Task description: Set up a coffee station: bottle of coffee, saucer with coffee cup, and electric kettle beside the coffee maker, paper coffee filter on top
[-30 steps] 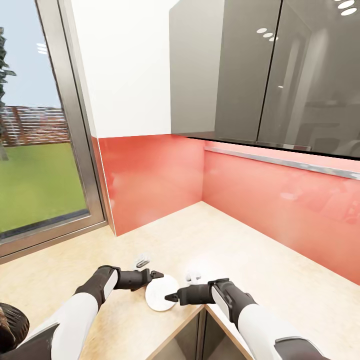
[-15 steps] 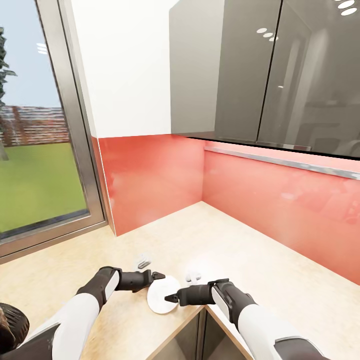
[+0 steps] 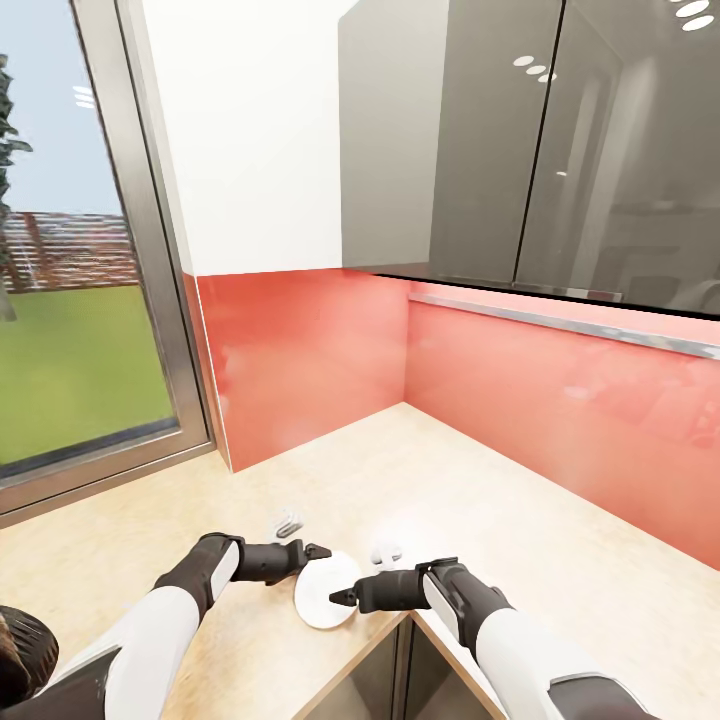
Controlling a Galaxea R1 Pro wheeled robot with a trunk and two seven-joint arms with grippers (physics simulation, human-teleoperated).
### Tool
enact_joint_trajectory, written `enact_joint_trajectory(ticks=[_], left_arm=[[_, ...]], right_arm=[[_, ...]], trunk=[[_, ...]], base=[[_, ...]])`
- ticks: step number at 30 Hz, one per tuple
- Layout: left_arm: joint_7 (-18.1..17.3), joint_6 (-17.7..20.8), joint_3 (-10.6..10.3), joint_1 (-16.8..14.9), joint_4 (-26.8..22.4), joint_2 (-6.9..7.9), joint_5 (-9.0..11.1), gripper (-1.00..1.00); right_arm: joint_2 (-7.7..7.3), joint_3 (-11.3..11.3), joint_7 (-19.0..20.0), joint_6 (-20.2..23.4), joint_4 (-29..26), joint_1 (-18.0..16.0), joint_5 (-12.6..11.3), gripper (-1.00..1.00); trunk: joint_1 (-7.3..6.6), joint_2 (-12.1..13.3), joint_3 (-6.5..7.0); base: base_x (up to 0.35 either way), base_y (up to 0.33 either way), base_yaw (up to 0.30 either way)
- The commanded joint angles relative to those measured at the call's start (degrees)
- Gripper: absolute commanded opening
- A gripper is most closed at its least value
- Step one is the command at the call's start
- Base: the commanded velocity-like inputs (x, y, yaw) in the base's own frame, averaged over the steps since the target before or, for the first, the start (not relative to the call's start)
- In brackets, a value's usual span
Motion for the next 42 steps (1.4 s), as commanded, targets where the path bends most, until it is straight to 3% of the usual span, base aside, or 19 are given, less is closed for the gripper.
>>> enact_joint_trajectory(ticks=[1, 14, 26, 27, 42], left_arm=[[-0.2, 0.5, 0.2, 0.0, 0.0, -0.07, -1.3, 1.0], [-0.2, 0.5, 0.2, 0.0, 0.0, -0.39, -1.3, 1.0], [-0.2, 0.5, 0.2, 0.0, 1.4, -0.26, 0.5, 1.0], [-0.2, 0.5, 0.2, 0.0, 1.4, -0.26, 0.5, 1.0], [-0.2, 0.5, 0.2, 0.0, 1.5, -0.25, 0.5, 1.0]], right_arm=[[0.0, 0.1, 0.1, 0.3, -0.1, 0.0, 0.5, 1.0], [0.0, 0.1, 0.1, 0.1, -0.1, 0.0, 0.5, 1.0], [0.0, 0.1, 0.1, 0.1, -0.1, 0.0, 0.5, 1.0], [0.0, 0.1, 0.1, 0.1, -0.1, 0.0, 0.5, -1.0], [0.0, 0.1, 0.2, 0.1, -0.1, 0.0, 0.5, -1.0]], trunk=[[0.03, 0.0, -0.05], [0.03, 0.0, -0.05], [0.03, 0.0, -0.05], [0.03, 0.0, -0.05], [0.03, 0.0, -0.05]], base=[[0.0, 0.0, 0.0], [0.0, 0.0, 0.0], [0.0, 0.0, 0.0], [0.0, 0.0, 0.0], [0.0, 0.0, 0.0]])
